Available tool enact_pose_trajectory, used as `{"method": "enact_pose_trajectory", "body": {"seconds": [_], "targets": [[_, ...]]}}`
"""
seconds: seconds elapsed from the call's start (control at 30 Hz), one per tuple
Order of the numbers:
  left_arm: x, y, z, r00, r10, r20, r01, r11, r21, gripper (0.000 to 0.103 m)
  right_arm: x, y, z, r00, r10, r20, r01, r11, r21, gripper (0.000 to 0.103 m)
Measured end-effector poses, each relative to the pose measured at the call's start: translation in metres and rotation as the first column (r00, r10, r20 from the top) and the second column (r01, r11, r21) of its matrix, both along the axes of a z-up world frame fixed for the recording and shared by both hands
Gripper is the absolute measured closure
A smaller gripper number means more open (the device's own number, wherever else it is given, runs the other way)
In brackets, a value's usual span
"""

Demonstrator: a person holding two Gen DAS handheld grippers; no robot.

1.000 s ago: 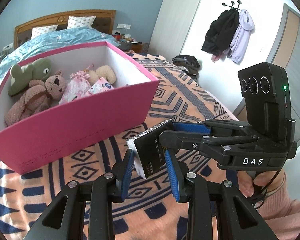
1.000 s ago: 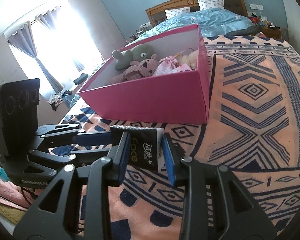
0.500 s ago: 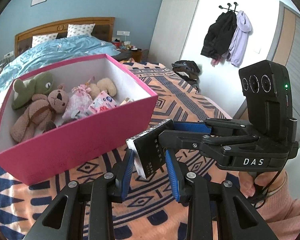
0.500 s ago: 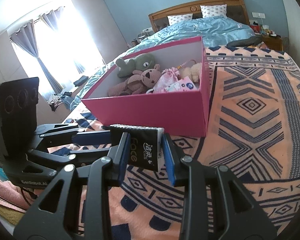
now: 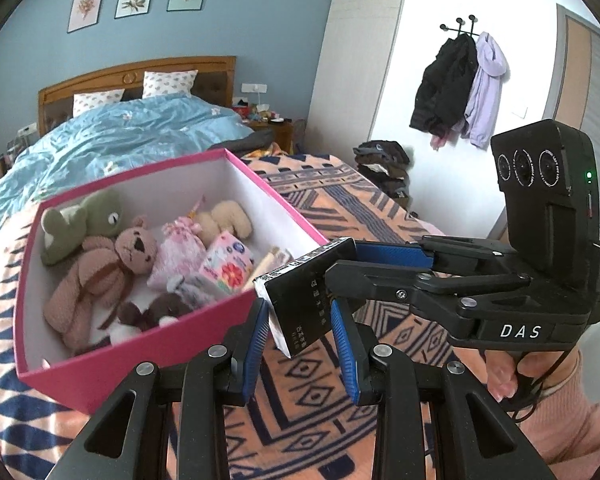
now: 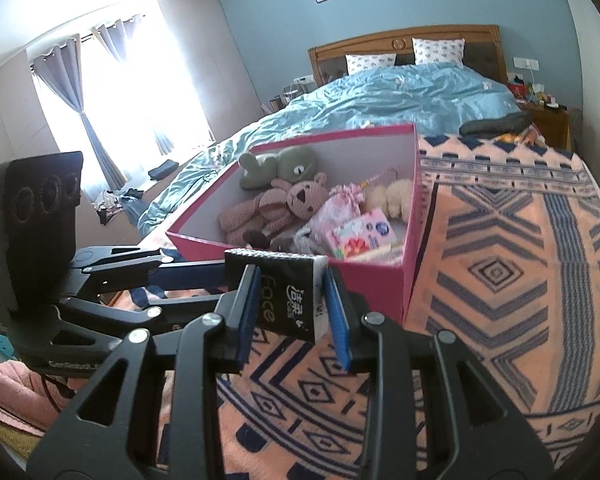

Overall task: Organize objects
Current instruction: 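Lift the black pack and carry it toward the pink box, then lower the black pack into the box with the right gripper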

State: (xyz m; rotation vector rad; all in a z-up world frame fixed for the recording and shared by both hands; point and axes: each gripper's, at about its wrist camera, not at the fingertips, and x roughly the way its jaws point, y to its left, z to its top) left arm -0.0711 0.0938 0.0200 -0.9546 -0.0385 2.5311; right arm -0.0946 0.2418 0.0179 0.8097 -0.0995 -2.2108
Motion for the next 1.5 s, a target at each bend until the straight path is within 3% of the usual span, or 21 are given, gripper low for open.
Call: {"method": "enact_pose_trajectory", "body": {"seconds": [0.47,1.5], "targets": [[-0.023,-0.002,0.015,0.999,0.023,-0.040,-0.024,1.000,-0.020,0.071,-0.034,-0.006,0.016,1.000,0.005,-0.022,-0.005,1.000,-0.002,0.067],[-0.065,-0.004,0.010,0.997,0.070,-0.016,-0.071,0.997,-0.036,0.071,-0.078,-0.016,0.013,1.000,-0.002,0.004,0.002,0.999,0.032,0.067]]}}
